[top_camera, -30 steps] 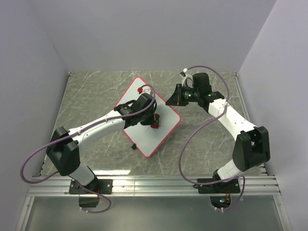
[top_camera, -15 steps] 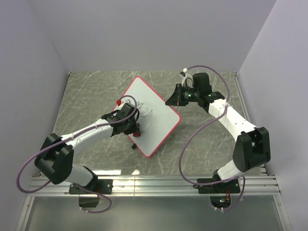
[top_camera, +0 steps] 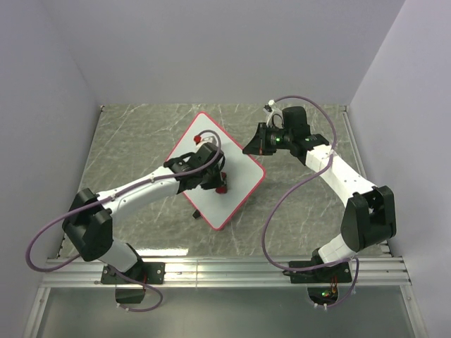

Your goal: Erase the whiteboard

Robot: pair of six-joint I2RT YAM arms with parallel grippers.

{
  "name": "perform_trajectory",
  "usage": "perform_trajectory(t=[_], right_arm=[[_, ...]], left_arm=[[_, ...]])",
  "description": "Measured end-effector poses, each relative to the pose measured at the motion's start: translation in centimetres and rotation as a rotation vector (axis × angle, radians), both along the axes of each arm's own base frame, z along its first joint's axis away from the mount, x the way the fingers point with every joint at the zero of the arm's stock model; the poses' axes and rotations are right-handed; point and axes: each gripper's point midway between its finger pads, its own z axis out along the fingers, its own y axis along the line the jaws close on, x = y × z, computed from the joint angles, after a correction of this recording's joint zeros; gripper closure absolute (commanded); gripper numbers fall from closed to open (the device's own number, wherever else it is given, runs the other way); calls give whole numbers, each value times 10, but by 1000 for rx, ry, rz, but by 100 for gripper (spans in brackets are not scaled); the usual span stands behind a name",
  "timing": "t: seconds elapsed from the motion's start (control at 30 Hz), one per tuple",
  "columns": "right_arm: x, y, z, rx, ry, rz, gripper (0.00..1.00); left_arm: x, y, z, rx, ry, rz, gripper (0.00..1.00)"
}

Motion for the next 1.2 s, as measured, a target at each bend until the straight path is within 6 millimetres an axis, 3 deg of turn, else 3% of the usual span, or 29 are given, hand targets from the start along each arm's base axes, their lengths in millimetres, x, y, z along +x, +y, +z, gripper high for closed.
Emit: perform_trajectory(t=[0.2,0.37,0.8,1.2], right_arm=[[-1,0,0,2,4,2,100],[0,-1,-2,-10,4,-6,100],[2,-5,-5,-29,-1,-16,100],[0,-3,-3,-17,0,-4,100]], left_arm=[[16,-41,40,-126,-72,-50,100],[18,-43,37,-157,-97,-50,100],[-28,3,-28,-189,-31,34,100],[-36,29,-43,-162,27,142,100]])
